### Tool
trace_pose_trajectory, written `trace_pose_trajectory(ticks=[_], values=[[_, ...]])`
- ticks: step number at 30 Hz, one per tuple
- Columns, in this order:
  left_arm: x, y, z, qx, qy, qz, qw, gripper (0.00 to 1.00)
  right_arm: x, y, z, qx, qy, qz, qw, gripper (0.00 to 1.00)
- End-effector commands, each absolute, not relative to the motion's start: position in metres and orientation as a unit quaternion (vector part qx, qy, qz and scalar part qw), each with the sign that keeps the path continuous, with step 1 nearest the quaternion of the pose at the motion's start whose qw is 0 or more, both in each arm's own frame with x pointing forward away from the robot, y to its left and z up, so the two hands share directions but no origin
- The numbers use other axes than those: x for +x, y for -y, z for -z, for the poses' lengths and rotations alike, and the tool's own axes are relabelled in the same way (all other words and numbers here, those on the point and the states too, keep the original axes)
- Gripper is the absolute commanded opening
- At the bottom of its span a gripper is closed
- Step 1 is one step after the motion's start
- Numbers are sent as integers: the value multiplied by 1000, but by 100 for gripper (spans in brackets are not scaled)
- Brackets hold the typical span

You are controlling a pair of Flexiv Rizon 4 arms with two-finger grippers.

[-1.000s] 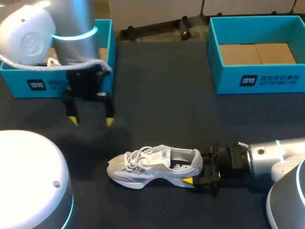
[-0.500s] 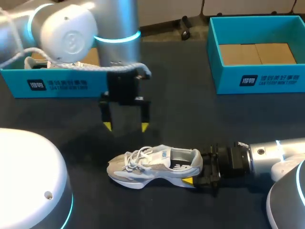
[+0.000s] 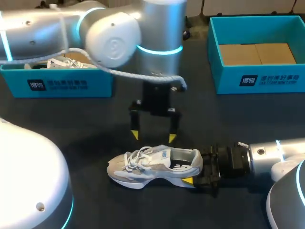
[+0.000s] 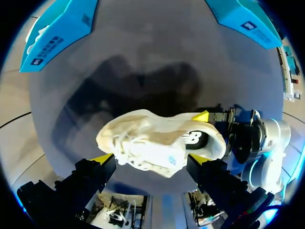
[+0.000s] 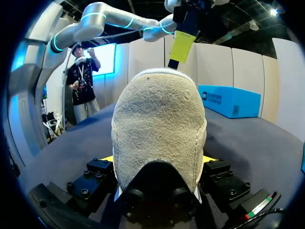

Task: Take the shoe out of the shoebox, open the shoe tongue, remove and reinsert the insole, then place the shoe into the shoebox

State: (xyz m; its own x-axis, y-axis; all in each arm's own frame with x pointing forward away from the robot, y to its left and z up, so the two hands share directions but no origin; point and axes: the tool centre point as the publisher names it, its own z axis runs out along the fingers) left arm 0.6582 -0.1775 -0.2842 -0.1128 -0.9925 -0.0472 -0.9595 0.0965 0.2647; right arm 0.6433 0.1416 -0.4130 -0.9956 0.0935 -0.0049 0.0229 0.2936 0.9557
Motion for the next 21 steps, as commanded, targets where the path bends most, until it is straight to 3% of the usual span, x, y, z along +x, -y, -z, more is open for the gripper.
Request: trace_pose_trajectory(ticks=[1,21], values=[[649,206,294,656,740,150,19,100,644,-143,411,36,-806,-591,28,0],[641,205,336,688,694,203,-60,100,644,-143,411,36,-806,-591,28,0]])
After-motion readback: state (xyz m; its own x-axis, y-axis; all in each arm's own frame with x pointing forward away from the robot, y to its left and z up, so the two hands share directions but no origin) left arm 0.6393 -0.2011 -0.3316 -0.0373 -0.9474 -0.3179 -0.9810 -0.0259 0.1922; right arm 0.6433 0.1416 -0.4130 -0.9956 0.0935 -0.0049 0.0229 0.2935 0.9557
